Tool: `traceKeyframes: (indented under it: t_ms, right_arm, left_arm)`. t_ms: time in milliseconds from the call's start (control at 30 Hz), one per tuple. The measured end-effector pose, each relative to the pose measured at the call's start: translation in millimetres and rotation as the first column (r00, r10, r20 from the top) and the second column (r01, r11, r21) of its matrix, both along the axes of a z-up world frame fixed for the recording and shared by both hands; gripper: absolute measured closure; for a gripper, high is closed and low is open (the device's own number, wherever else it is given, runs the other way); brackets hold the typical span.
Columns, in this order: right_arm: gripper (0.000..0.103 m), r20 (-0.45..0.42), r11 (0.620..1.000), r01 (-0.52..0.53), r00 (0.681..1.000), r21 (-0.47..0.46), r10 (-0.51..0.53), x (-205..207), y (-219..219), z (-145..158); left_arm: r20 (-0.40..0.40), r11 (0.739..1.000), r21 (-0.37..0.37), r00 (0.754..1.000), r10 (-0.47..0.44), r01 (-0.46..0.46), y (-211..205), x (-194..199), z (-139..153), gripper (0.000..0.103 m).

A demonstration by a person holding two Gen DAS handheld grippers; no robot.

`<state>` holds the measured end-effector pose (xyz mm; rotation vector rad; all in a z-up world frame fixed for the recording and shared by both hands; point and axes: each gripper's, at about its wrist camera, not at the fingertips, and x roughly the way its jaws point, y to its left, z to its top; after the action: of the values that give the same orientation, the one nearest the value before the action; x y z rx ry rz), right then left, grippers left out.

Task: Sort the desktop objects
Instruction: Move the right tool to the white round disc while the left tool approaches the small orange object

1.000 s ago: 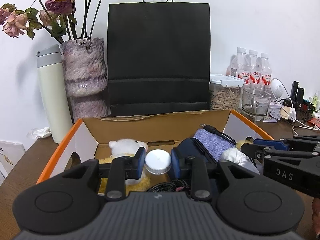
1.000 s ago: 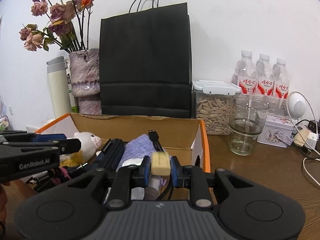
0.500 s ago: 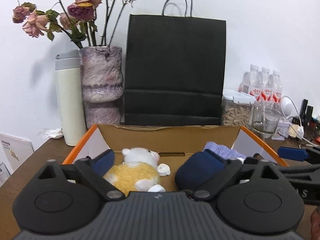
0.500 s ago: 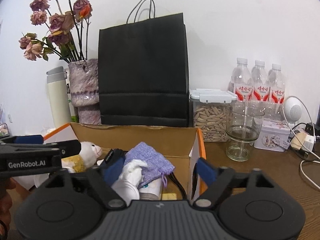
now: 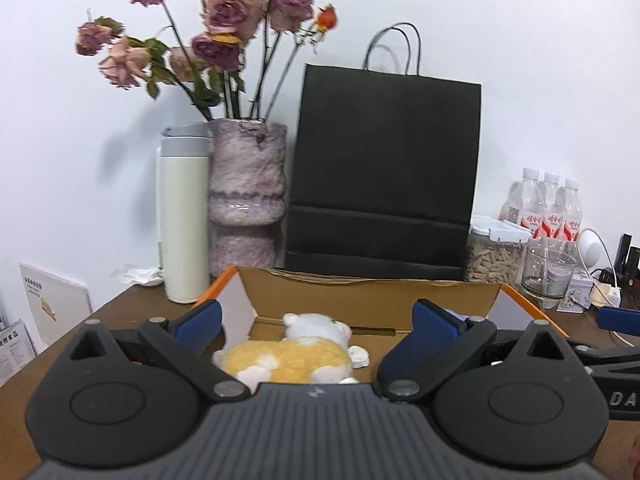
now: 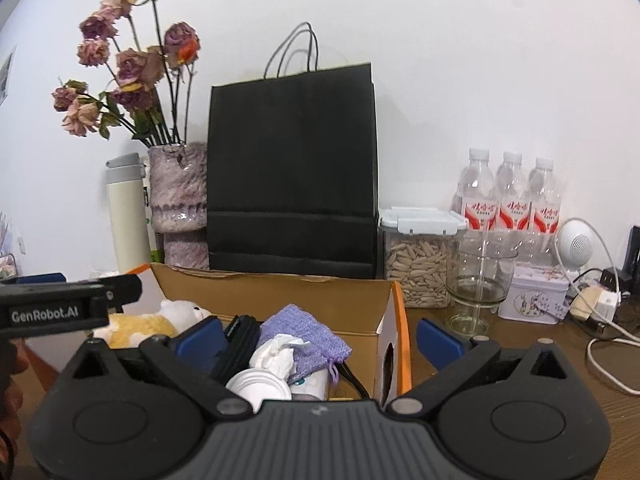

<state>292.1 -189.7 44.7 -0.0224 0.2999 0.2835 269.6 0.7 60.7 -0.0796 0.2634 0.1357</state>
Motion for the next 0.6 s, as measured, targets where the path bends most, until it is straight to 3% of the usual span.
traceKeyframes:
  t_ms: [367,600]
  right_arm:
    - [0.000,0.005,0.996,-0.053,0.999,-0.068,0.053,-61,0,-6]
    - [0.000,-0.052,0.986,-0.091,0.995,-0.140,0.085,-89,8,-16]
  left_arm:
    - [-0.017,1.000,0.006,1.000,0.025,-0.025,18,-41,-4,0.000]
    - [-0.062,0.999,0.025,0.998,0.024,-0.023,29,-68,-11,0.000]
